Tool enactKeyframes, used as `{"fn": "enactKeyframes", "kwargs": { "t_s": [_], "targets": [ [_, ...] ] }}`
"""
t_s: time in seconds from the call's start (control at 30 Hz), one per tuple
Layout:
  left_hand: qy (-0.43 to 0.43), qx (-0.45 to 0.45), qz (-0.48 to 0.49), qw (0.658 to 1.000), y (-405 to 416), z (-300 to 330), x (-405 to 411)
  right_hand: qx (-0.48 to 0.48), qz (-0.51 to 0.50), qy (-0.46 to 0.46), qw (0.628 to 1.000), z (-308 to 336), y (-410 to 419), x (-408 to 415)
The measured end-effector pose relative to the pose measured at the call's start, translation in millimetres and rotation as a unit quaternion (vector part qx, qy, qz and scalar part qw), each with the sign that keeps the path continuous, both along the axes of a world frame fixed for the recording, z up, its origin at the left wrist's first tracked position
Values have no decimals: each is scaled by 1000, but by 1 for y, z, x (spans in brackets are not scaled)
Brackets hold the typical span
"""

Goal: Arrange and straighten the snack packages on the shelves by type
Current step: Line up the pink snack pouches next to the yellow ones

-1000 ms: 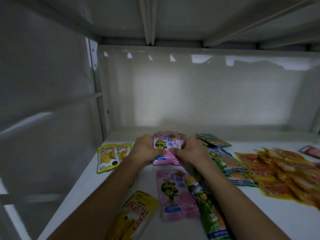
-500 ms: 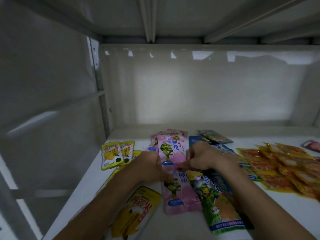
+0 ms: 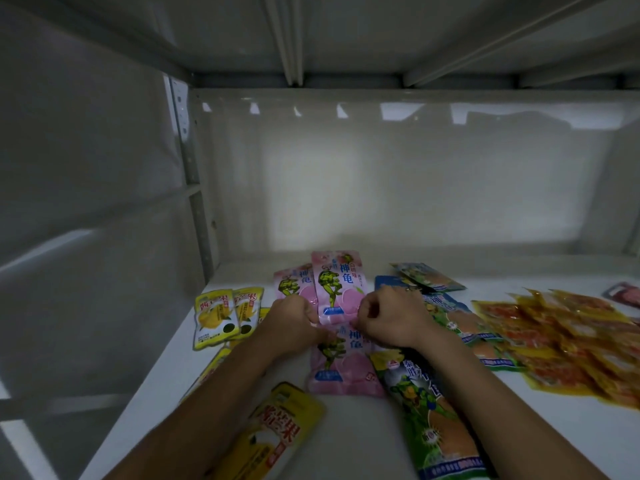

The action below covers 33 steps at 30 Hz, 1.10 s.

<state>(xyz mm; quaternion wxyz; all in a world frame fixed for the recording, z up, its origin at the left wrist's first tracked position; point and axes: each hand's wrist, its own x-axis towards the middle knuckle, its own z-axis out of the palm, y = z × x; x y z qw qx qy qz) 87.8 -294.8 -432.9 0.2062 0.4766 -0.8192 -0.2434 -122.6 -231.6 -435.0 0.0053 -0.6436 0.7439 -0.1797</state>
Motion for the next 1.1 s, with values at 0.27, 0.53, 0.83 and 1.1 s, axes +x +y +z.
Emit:
{"fn": "enactKeyframes", "kwargs": {
  "t_s": [0.27, 0.53, 0.83, 1.1],
  "targets": [
    [-26, 23, -44, 998, -18, 8, -3, 23, 84, -2, 996, 1, 4, -9],
    [-3, 21, -58, 998, -27, -2, 2, 38, 19, 86, 995, 8, 13, 6],
    [6, 55, -93, 994, -29, -1, 7, 78, 23, 52, 995, 7, 10, 5],
    [18, 80, -123, 989, -27, 2, 7, 30, 11, -202, 979, 13, 11, 3]
  ]
}}
